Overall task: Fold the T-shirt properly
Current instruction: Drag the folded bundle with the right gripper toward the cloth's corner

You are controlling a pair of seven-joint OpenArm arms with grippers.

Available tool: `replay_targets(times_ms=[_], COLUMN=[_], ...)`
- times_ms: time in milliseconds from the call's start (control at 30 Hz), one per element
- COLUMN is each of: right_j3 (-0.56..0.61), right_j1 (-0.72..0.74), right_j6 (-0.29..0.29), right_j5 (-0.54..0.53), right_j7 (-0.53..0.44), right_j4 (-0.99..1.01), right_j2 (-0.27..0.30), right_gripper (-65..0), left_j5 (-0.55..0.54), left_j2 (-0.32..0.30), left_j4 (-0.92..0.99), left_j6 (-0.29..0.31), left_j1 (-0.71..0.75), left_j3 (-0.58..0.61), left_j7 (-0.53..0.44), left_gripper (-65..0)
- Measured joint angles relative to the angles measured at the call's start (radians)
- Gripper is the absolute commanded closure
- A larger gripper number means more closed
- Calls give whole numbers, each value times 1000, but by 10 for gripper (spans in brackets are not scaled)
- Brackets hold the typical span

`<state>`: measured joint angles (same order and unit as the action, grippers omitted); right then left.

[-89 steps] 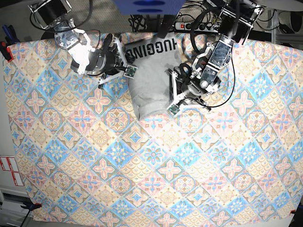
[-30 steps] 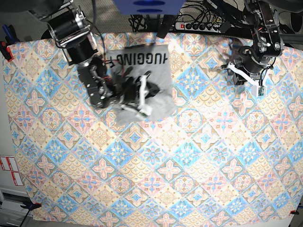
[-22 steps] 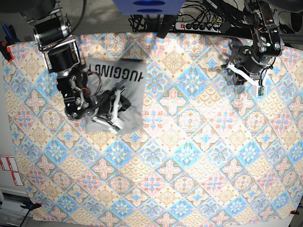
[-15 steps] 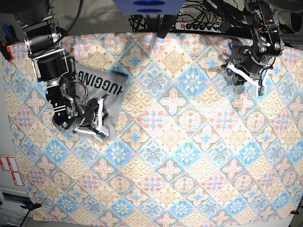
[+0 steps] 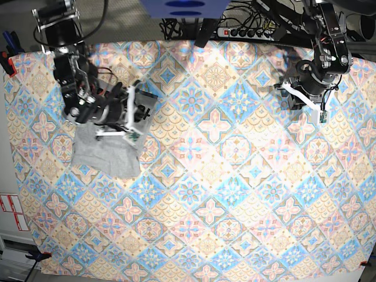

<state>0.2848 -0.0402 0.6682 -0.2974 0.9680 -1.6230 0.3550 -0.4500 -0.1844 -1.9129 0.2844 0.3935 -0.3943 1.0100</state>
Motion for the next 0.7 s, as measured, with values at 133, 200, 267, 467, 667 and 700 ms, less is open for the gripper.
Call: replay_targets(times_ms=[133, 200, 267, 467, 667, 700], right_j3=[-88, -106, -114, -119, -122, -119], right_j1=[-71, -79, -72, -57, -34, -25], right_j6=[-8, -6, -6, 3, 24, 37], right_j5=[1, -5, -21, -62, -108, -108], right_j7=[-6, -14, -31, -129, -184, -184], right_j4=[7, 51, 108, 240, 337, 349], right_j2=[7, -3, -3, 0, 11, 19], right_gripper=[-45, -45, -45, -45, -45, -45], left_j5=[4, 16, 3, 12, 11, 11], left_j2=[-1, -1, 0, 0, -2, -2], left_j4=[0, 1, 2, 2, 2, 2], left_j6=[-3, -3, 1, -3, -3, -3], left_j1=[0, -15, -31, -27, -32, -31], left_j3=[7, 40, 59, 59, 58, 58], left_j7=[3, 5, 4, 6, 3, 3], left_gripper=[0, 0, 0, 0, 0, 0])
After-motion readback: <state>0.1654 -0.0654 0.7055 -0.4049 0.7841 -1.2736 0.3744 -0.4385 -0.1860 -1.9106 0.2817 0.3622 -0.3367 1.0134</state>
